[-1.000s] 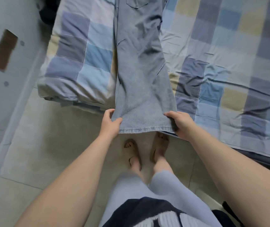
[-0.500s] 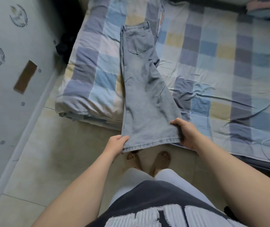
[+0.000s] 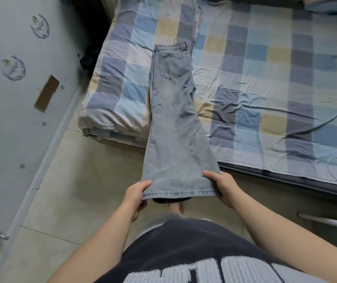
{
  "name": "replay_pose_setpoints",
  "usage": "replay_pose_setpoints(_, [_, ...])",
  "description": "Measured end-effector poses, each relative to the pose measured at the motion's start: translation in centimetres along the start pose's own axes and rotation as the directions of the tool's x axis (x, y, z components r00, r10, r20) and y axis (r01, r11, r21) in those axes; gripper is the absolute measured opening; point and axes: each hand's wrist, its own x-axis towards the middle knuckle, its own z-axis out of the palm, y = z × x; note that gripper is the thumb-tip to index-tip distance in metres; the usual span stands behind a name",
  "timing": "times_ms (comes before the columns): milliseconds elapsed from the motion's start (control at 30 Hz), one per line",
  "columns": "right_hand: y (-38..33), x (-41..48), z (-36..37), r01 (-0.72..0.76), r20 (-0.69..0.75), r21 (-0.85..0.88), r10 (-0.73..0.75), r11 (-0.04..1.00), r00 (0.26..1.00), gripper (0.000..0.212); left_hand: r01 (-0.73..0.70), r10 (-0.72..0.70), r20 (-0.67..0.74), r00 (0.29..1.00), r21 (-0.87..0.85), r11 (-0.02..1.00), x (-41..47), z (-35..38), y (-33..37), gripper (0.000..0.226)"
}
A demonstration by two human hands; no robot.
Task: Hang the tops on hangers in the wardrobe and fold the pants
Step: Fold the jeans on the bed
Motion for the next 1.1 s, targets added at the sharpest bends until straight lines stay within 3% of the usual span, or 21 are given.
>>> replay_pose_setpoints(100, [4.2,-1.5,-1.2,-0.032,-0.008,-0.023,0.032,0.999,0.999,0.027,0.079,-0.083,-0.058,0.995,-0.063,0.995,-1.2,-0.2,-3.9,0.012])
replay_pose_setpoints(333, [11.1,-5.2,-2.9,-0.211,-0.130,-0.128,0.194,0.969,0.972,0.021,0.191,-0.182,-0.106,0.978,0.077,0.979,-4.4,-0.9,-10.7,0.015])
replay_pose_setpoints(433, [10.5,-5.7,-2.5,-0.252,-0.141,-0.051,0.243,0.966,0.960,0.025,0.163,-0.158,-0.107,0.982,0.038,0.986,-5.4,-0.4,-10.7,0.011])
replay_pose_setpoints(533, [8.5,-5.8,-1.9,-0.407,-0.074,0.087,0.413,0.909,0.908,0.007,0.129,-0.136,-0.135,0.982,-0.062,0.990,-5.5,0.3,-8.5,0.012])
replay_pose_setpoints(633, [6.6,-5.2,-1.7,-0.522,-0.015,0.145,0.529,0.841,0.849,0.013,0.214,-0.232,-0.075,0.970,-0.195,0.957,-5.2,0.8,-5.3,0.010])
replay_pose_setpoints(733, [3.7,-4.3,-0.8,-0.479,-0.009,0.148,0.485,0.865,0.874,0.014,0.281,-0.291,-0.021,0.957,-0.197,0.939,-4.3,1.0,-2.5,0.012])
replay_pose_setpoints(867, [-2.1,-1.6,1.1,-0.370,0.021,0.193,0.373,0.909,0.928,0.013,0.250,-0.248,0.034,0.968,-0.182,0.951,-1.8,1.8,2.8,0.014])
replay_pose_setpoints(1100, [-16.4,5.8,6.1,-0.204,-0.016,0.400,0.229,0.893,0.973,0.023,0.201,-0.156,0.161,0.975,-0.321,0.926,4.4,4.4,19.4,0.030])
